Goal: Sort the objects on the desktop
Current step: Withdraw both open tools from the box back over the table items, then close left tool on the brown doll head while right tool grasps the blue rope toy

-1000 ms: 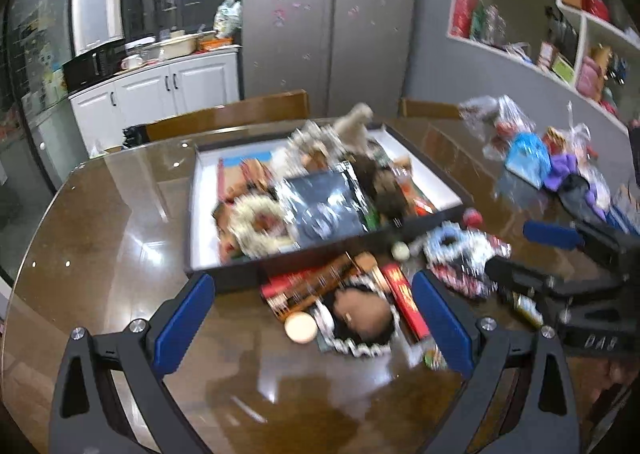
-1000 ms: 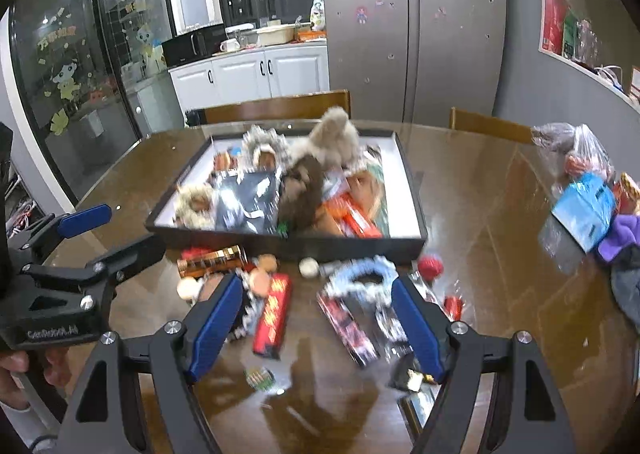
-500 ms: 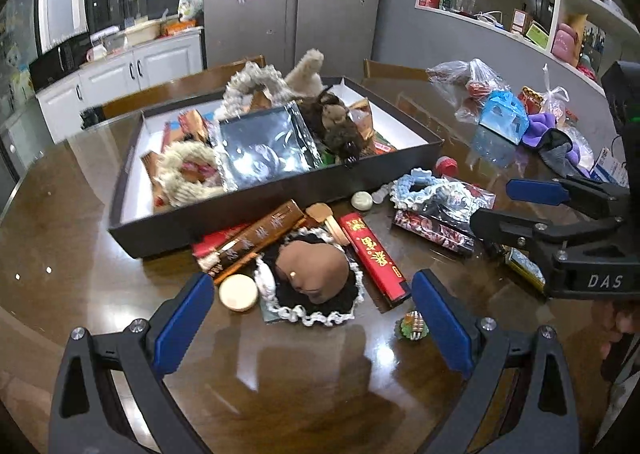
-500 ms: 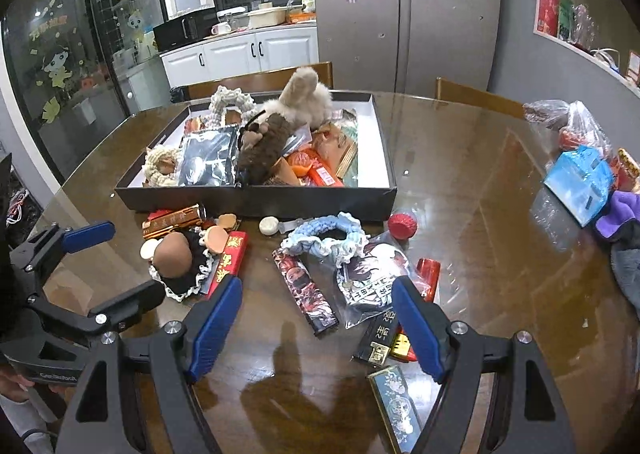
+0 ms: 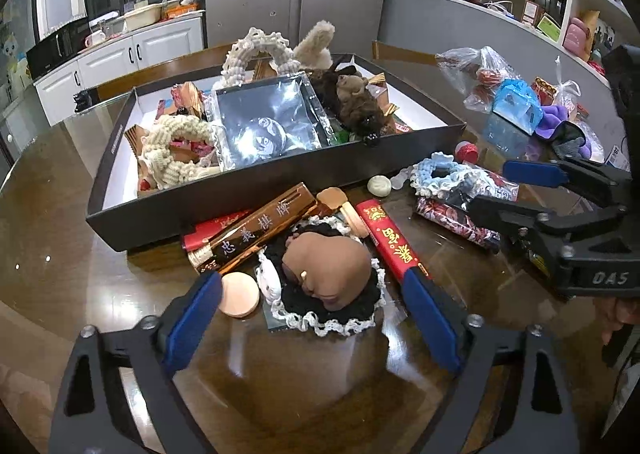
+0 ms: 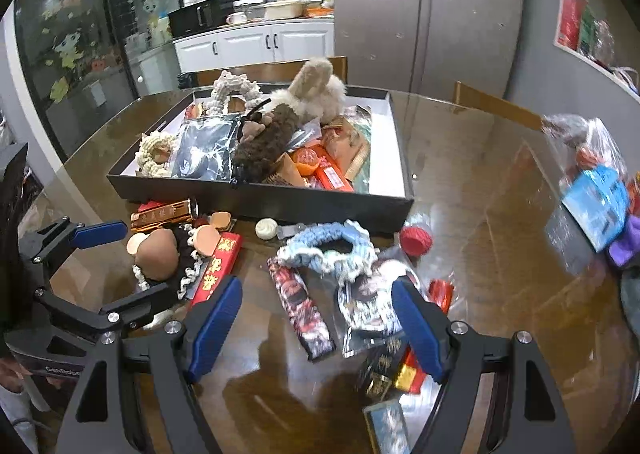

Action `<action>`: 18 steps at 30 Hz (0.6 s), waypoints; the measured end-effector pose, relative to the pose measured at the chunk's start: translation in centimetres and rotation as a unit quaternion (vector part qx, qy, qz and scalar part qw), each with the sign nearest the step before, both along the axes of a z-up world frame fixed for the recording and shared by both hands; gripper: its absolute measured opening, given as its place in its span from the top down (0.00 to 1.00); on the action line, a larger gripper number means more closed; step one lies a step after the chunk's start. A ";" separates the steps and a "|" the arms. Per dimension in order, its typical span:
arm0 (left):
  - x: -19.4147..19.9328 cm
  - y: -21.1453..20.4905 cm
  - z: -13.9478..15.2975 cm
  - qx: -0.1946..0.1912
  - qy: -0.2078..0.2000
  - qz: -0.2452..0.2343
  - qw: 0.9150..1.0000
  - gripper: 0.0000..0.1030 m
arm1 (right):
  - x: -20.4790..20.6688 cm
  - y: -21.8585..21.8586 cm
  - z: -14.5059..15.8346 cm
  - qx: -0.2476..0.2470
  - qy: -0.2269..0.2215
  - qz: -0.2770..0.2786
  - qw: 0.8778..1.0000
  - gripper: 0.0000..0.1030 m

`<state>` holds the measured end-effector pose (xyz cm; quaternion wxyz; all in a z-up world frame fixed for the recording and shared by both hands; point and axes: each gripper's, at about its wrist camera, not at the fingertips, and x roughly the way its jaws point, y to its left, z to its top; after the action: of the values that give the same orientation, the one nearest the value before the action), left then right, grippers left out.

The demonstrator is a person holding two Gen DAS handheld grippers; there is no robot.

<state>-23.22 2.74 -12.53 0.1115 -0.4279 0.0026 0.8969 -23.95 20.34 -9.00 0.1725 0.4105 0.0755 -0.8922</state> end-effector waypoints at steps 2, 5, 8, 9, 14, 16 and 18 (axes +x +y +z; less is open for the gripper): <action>-0.1 -0.1 -0.1 0.000 -0.001 -0.001 1.000 0.16 | -0.6 -0.2 -0.5 0.001 -0.005 0.007 1.000 0.23; -0.2 0.0 -0.1 -0.003 0.000 -0.003 1.000 0.19 | -1.2 -0.3 -1.3 -0.009 -0.012 0.013 1.000 0.23; -0.2 0.2 0.0 -0.013 0.004 -0.003 1.000 0.31 | -1.8 -0.3 -1.8 -0.019 -0.019 0.015 1.000 0.23; -0.3 0.1 0.0 -0.015 0.005 -0.003 1.000 0.36 | -1.9 -0.4 -1.9 -0.021 -0.016 0.016 1.000 0.23; -0.2 0.1 0.1 -0.011 0.007 -0.011 1.000 0.44 | -2.8 -0.8 -1.9 -0.008 -0.019 -0.001 1.000 0.28; -0.2 0.2 0.1 -0.014 0.008 -0.011 1.000 0.44 | -3.2 -1.0 -2.2 0.002 -0.021 -0.007 1.000 0.42; -0.2 0.2 0.1 -0.011 0.008 -0.011 1.000 0.45 | -3.5 -1.2 -2.4 0.006 -0.027 -0.009 1.000 0.54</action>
<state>-23.45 2.89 -12.38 0.1164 -0.4222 0.0183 0.8988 -27.43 19.13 -11.43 0.1638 0.4362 0.0722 -0.8819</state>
